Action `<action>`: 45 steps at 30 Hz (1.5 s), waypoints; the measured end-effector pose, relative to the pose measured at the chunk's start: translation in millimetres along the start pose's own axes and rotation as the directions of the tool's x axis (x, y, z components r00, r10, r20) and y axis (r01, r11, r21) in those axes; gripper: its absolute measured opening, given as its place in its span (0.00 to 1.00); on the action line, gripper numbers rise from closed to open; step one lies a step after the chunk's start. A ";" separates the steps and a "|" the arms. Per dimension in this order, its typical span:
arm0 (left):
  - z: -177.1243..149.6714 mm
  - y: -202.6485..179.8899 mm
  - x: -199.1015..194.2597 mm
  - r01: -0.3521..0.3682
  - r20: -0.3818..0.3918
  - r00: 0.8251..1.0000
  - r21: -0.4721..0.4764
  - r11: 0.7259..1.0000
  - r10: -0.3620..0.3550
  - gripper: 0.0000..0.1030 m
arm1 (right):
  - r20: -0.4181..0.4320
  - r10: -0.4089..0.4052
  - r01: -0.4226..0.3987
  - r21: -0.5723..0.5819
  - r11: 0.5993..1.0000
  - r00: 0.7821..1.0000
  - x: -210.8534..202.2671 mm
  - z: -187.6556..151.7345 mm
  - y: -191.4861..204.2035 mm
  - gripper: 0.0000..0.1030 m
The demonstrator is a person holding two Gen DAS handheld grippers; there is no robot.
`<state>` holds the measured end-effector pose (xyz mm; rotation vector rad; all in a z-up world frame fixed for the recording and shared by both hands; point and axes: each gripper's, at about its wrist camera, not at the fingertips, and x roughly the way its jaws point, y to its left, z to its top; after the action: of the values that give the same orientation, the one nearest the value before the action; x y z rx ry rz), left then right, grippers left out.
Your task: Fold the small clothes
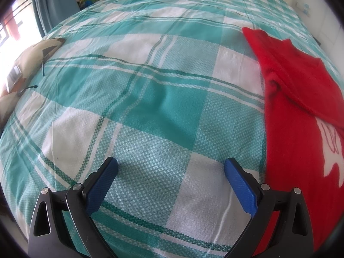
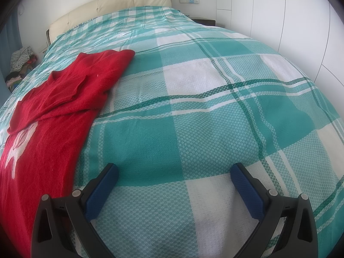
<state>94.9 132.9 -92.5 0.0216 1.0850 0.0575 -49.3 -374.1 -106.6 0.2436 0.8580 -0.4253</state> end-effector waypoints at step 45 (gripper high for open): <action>-2.0 -5.7 1.9 -0.019 -0.009 1.000 0.020 1.000 0.019 0.99 | -0.001 -0.001 0.001 0.000 1.000 1.000 -0.4 -0.2 0.7 1.00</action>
<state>94.2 127.3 -95.4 0.0499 1.0949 0.0638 -49.3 -373.3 -106.4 0.2430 0.8589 -0.4265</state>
